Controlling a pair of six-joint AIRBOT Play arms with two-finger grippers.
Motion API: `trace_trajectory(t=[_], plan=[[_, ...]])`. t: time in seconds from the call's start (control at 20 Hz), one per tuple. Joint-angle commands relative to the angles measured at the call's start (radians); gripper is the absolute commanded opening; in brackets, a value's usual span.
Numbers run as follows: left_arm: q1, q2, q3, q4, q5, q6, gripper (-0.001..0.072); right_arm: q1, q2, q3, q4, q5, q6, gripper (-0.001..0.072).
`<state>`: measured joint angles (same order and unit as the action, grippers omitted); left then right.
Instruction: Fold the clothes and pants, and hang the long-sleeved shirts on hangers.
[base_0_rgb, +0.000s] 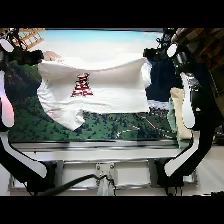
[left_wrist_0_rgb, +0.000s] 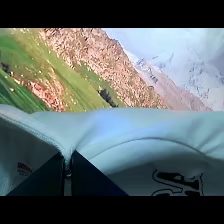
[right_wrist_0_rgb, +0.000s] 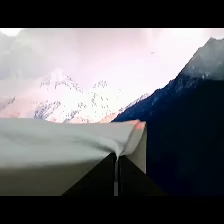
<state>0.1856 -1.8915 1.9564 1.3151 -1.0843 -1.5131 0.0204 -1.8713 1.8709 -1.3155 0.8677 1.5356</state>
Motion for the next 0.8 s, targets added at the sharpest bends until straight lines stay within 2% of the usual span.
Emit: trace_trajectory(t=[0.0, 0.3, 0.75], plan=[[0.031, -0.012, 0.001, 0.017, -0.071, -0.023, -0.0002, -0.016, -0.009, 0.001, -0.032, 0.114, -0.004, 0.0017], [0.047, -0.012, 0.001, 0.013, -0.258, -0.029, -0.0001, -0.020, -0.009, 0.000, -0.032, 0.244, -0.009, 0.0017], [0.046, -0.013, 0.001, 0.013, -0.322, -0.028, 0.0000, -0.005, -0.014, -0.062, -0.012, 0.341, -0.011, 0.0018]])
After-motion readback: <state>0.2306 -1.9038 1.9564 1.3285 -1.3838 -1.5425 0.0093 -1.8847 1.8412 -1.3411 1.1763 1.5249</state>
